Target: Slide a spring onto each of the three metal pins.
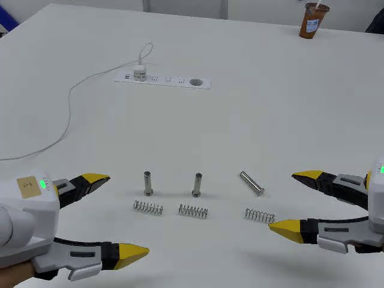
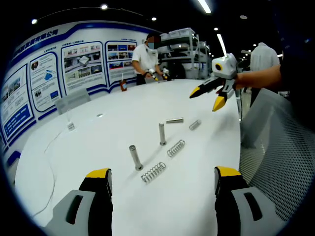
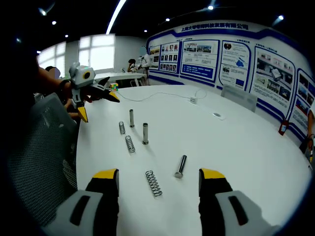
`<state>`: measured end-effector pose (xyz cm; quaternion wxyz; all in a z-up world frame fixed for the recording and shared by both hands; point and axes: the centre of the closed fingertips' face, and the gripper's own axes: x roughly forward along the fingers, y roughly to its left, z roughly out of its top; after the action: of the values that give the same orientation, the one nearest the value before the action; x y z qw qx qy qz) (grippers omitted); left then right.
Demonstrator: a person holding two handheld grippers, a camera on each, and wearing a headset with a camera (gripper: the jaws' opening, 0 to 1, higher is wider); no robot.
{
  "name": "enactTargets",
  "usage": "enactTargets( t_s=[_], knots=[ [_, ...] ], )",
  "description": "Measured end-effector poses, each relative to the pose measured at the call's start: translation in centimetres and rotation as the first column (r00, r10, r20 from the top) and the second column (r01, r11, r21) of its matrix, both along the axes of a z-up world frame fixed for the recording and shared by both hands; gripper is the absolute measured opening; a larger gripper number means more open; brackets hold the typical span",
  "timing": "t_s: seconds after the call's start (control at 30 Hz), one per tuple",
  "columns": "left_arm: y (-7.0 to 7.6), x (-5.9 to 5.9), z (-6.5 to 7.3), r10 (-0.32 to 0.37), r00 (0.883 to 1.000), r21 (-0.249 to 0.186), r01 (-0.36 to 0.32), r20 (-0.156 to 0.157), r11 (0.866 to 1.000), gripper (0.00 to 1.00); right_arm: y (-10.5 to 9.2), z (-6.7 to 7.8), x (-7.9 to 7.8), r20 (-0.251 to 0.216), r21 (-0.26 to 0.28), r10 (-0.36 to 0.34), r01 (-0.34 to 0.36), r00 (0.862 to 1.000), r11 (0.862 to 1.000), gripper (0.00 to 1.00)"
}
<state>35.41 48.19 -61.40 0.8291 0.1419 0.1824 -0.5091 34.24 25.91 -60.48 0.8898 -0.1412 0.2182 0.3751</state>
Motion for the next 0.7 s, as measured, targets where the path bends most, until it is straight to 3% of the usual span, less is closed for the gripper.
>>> enactTargets(
  t_s=[0.7],
  knots=[
    [0.05, 0.04, 0.09, 0.009, 1.0, 0.001, -0.009, 0.0, 1.0, 0.88, -0.52, 0.12, 0.39, -0.014, -0.002, -0.023, 0.023, 1.0, 1.0, 0.67]
  ],
)
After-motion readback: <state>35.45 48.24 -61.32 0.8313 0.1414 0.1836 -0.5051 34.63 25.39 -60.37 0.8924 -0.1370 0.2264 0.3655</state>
